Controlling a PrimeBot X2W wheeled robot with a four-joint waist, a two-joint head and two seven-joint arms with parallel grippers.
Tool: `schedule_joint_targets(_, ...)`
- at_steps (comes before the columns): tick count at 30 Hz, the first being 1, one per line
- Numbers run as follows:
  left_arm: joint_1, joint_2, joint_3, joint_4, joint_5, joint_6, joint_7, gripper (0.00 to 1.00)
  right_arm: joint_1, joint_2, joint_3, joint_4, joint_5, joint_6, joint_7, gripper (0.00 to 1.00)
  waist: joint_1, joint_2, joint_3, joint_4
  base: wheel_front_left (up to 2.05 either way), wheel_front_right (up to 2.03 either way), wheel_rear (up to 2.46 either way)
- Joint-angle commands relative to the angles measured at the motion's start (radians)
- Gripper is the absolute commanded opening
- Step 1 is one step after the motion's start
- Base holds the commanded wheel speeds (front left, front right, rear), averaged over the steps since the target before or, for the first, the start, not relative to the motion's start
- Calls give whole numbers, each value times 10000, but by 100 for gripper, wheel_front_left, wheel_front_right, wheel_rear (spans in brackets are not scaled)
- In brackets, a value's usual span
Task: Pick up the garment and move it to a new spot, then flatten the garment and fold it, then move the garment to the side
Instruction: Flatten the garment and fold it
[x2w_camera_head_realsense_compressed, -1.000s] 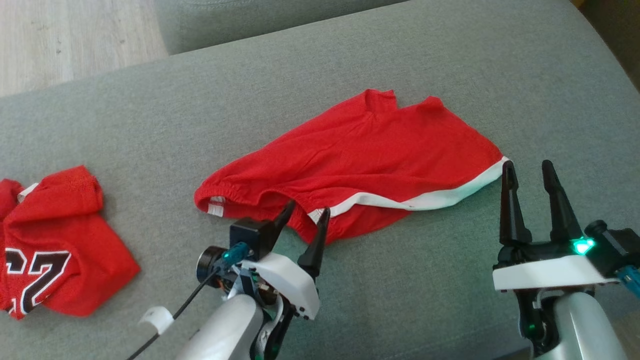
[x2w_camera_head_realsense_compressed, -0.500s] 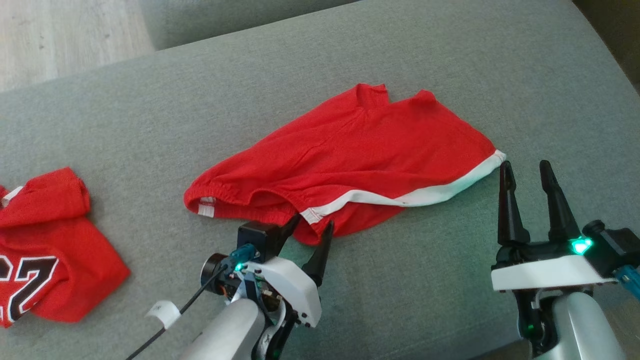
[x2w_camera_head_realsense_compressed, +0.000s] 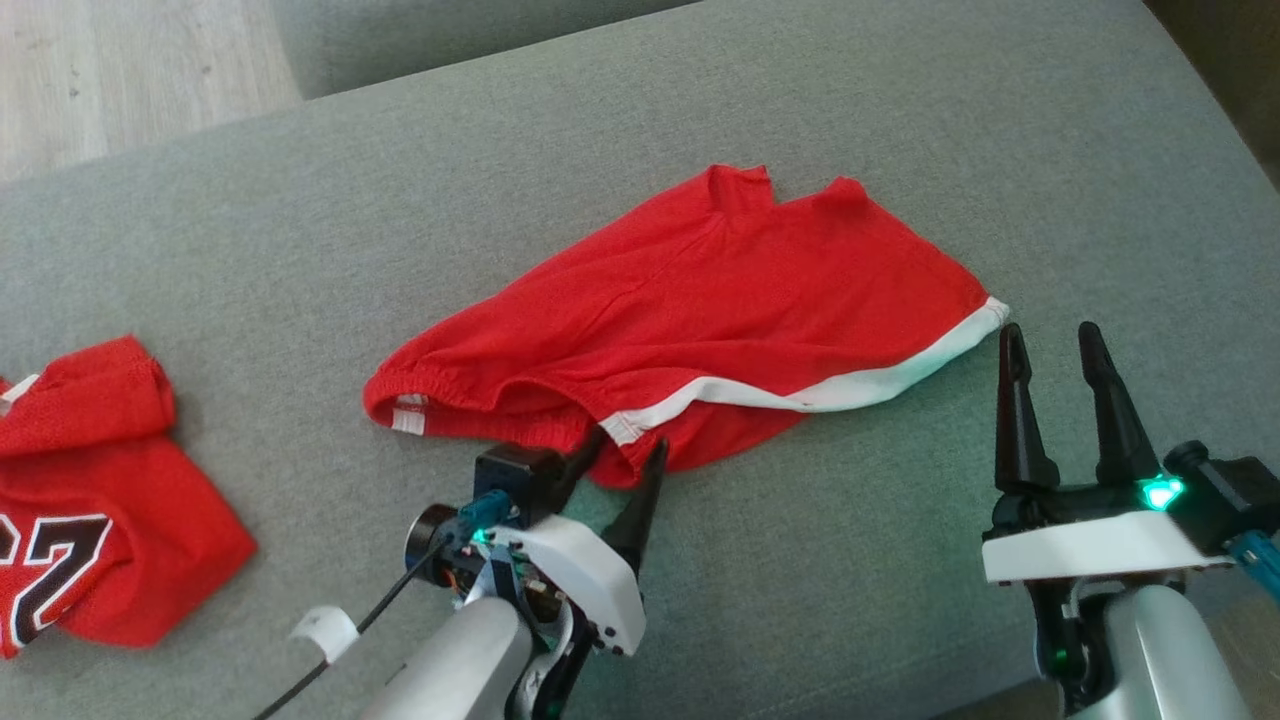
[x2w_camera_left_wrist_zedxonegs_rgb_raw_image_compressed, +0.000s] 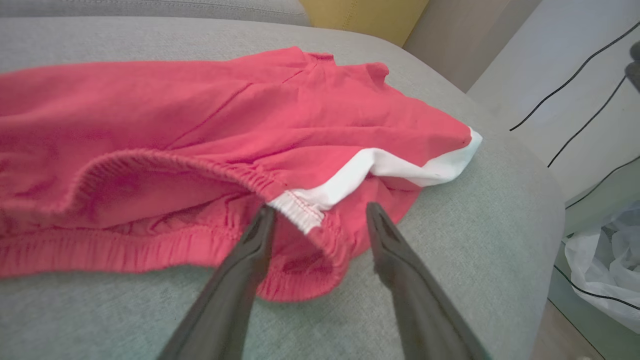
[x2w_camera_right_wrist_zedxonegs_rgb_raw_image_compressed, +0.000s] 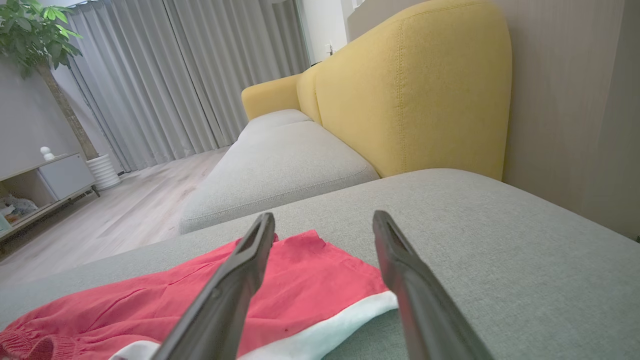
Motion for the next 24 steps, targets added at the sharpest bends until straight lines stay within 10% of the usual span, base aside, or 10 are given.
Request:
schedule_joint_targets(1,-397,4,134,-269,-23,-110,-191,24,-337,-33,217,-269,-57,-7,-107,100,0,0,-13,10,0,0,0)
schedule_joint_targets(2,-408,17,92,-271,16,-137,-238,0,-339,-33,216,-260,-67,-7,-107,100,0,0,-23,14,0,0,0)
schedule_joint_targets(24,-193,495,-269,-1036,412,-232,-1038,0,-509,-33,-552,1970,-1244,-7,175,100,0,0,-522,728,0,0,0)
